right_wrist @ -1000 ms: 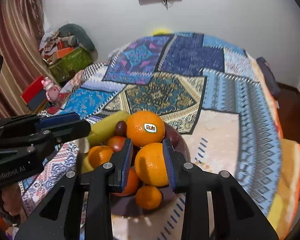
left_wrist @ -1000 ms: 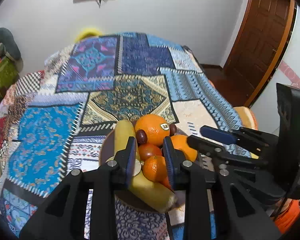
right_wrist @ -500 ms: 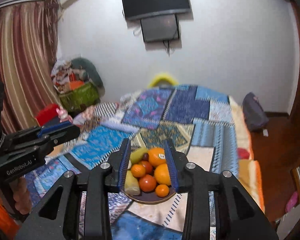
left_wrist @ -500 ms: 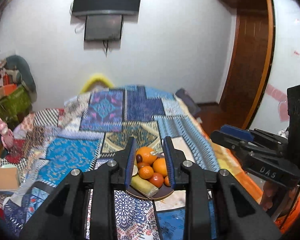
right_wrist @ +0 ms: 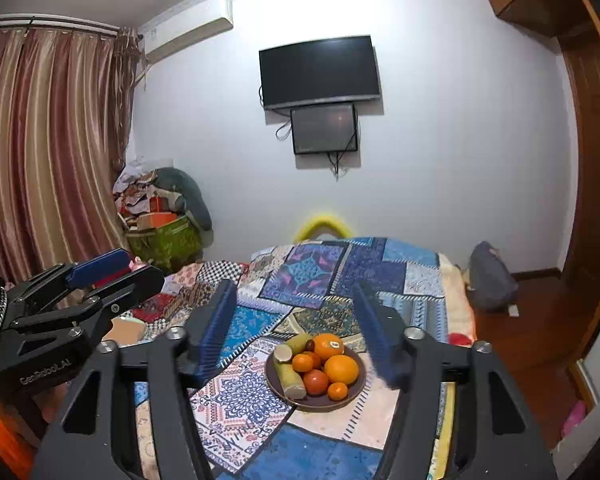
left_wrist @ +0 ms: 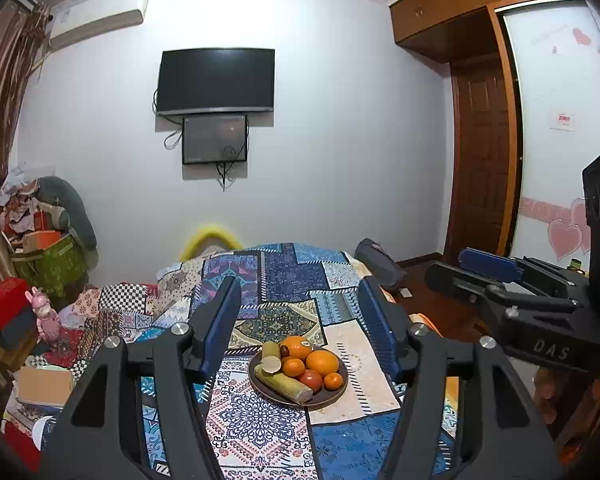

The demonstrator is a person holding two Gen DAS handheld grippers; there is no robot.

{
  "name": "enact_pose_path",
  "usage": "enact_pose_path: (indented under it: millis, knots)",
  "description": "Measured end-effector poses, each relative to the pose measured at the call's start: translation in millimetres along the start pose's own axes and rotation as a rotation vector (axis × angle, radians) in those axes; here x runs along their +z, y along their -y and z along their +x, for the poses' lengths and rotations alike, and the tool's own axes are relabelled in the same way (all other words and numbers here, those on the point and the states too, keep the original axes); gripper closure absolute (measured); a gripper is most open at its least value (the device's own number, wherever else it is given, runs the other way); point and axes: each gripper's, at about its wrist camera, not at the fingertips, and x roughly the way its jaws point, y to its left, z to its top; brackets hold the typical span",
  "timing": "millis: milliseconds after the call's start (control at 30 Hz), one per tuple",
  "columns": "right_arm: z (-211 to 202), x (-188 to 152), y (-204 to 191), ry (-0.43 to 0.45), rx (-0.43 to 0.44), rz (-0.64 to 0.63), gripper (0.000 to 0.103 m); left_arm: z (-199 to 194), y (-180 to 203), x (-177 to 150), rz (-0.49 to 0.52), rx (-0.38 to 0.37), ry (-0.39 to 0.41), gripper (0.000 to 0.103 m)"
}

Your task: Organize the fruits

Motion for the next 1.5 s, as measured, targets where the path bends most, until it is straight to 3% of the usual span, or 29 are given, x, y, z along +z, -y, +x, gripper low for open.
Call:
enact_pose_path:
  millis: [100, 467, 800, 1500]
  knots:
    - [-7, -2, -3, 0.019, -0.022, -0.012, 0.028, -10, 3, -1, 0.003, 0.01, 0.014, 0.031]
    - [-31, -10, -8, 0.068, -0.077, -0.018, 0.0, -29, 0, -8, -0.04, 0.027, 0.029, 0.01]
    - [-40, -15, -7, 0.07, -0.089, -0.013, 0.0, -37, -1, -11, -0.057, 0.046, 0.045, 0.0]
    - [-45, -15, -9, 0.077, -0.082, -0.012, 0.0, -37, -6, -15, -0.043, 0.073, 0.036, 0.0]
